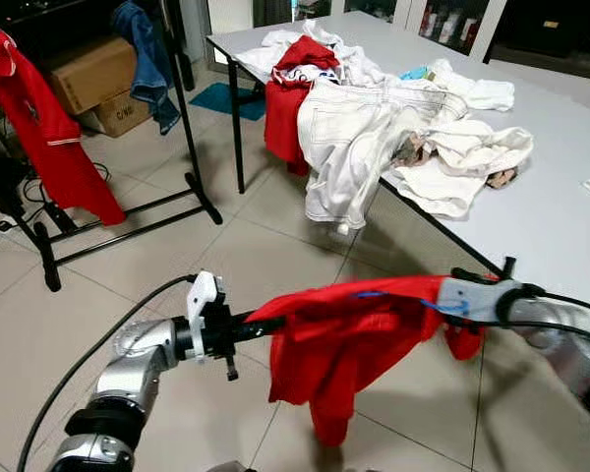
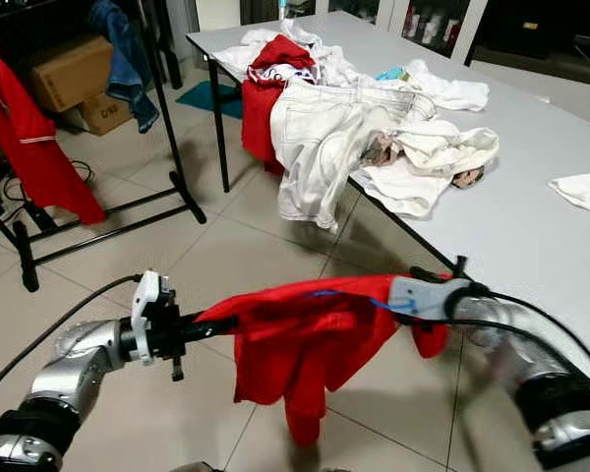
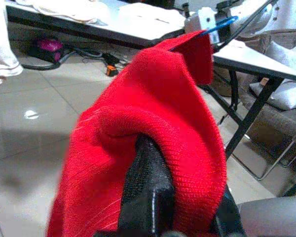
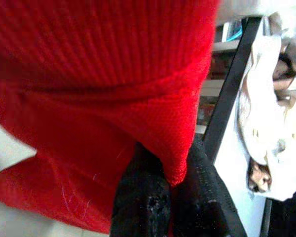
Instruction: Hang hanger
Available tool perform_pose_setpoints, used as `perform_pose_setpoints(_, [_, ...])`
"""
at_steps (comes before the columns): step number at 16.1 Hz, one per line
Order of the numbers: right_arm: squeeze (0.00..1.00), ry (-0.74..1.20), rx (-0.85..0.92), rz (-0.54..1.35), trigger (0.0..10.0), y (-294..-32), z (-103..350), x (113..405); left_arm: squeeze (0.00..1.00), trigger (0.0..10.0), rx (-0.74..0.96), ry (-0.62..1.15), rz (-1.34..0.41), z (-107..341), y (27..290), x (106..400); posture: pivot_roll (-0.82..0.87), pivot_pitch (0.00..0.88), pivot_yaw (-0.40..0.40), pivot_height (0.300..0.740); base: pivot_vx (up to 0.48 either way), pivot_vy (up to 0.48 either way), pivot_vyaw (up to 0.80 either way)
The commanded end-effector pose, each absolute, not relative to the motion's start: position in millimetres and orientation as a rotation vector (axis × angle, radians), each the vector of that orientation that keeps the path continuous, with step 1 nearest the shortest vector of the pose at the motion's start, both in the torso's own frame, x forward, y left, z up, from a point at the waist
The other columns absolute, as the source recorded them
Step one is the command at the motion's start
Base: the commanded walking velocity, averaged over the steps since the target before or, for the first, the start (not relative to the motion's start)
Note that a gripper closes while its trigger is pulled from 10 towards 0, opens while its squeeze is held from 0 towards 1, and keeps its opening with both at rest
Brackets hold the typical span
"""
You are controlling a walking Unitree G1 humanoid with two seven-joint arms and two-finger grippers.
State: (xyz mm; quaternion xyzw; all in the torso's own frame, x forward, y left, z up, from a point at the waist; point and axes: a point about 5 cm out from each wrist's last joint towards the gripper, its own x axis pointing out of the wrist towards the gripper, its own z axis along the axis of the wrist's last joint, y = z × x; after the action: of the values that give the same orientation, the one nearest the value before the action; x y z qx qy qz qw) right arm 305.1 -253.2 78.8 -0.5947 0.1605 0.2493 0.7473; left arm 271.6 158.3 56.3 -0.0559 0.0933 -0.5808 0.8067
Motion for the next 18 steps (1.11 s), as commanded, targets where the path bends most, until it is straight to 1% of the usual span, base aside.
perform_pose_setpoints(1, [0.0,0.326,-1.261,0.508,10.0,-251,90,311,0.0,0.0,-0.094,0.168,-1.258,63,153,275,-0.02,0.0,-0.009,0.74,0.0,0.0,0.0])
perform_pose_setpoints(2, [0.0,0.326,-1.261,0.508,10.0,-251,90,311,0.0,0.0,-0.094,0.168,-1.258,63,153,275,-0.02,0.0,-0.009,0.74,0.0,0.0,0.0])
perform_pose_setpoints(4, [0.0,0.284,-1.201,0.568,10.0,-225,90,309,0.0,0.0,-0.094,0.146,-1.284,65,132,280,-0.02,0.0,-0.01,0.74,0.0,0.0,0.0])
perform_pose_setpoints(6, [0.0,0.27,-1.206,0.589,10.0,-215,90,307,0.0,0.0,-0.089,0.119,-1.297,69,117,285,-0.02,0.0,-0.011,0.74,0.0,0.0,0.0])
perform_pose_setpoints(10, [0.0,0.271,-1.212,0.61,10.0,-206,86,301,0.0,0.0,-0.081,0.087,-1.318,75,101,290,-0.02,0.0,-0.013,0.74,0.0,0.0,0.0])
perform_pose_setpoints(13, [0.0,0.288,-1.208,0.616,10.0,-204,82,298,0.0,0.0,-0.048,0.082,-1.353,78,95,291,-0.02,0.0,-0.013,0.74,0.0,0.0,0.0])
perform_pose_setpoints(14, [0.0,0.315,-1.217,0.605,10.0,-207,76,298,0.0,0.0,-0.003,0.118,-1.423,75,91,285,-0.02,0.0,-0.014,0.74,0.0,0.0,0.0])
perform_pose_setpoints(18, [0.0,0.323,-1.178,0.582,10.0,-206,75,300,0.0,0.0,0.028,0.146,-1.465,69,89,278,-0.02,0.0,-0.013,0.74,0.0,0.0,0.0])
